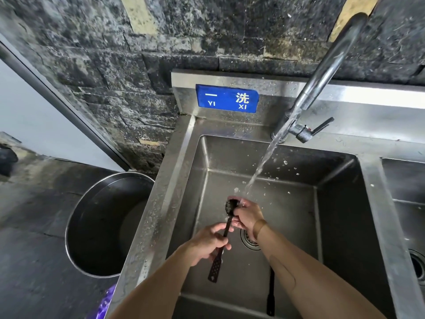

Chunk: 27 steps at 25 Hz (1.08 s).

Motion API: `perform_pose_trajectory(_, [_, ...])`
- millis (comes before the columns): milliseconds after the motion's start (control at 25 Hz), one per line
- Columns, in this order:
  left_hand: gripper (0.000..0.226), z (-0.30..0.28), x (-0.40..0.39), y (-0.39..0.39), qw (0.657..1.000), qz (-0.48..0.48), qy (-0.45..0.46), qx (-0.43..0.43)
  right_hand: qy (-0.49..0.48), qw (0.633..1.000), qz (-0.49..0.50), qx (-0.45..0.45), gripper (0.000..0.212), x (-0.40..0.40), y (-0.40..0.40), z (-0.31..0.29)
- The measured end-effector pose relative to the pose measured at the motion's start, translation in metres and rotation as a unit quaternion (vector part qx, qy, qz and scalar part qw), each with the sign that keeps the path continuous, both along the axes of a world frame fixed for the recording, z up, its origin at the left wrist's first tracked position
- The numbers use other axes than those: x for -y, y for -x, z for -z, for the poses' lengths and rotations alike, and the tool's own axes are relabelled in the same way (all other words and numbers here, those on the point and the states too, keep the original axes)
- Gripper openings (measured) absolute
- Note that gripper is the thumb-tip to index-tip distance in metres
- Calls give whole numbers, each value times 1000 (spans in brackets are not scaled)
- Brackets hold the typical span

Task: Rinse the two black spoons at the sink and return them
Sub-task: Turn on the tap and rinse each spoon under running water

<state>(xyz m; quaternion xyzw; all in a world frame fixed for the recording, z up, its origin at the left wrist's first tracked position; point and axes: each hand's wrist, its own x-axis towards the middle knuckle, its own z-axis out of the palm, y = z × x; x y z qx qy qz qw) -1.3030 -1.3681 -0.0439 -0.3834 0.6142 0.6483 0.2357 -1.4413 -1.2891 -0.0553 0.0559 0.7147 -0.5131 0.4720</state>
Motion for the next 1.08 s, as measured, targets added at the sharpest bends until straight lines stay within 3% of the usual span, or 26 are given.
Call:
perform_pose_trajectory(200, [33,3,0,2,1000,11,15,-19,-3,999,26,-37,27,-3,4,-9])
perform_pose_trajectory(400, [22,2,-3,5,998,-46,1,-35,38,998,5,46,52,-7,12,-25])
perform_pose_trajectory(640, [20,-14,-2,35,983,-152,-37,-90,88,993,44,57,38,-6,38,-59])
perform_pose_trajectory(920, [25,-46,5,83,976,-156,-79,-126,137,990,29,-8,19,-6,77,-105])
perform_pose_trajectory(1080, [42,-69,10,109,963,-180,-135,-146,148,987,52,-36,25,-2,102,-125])
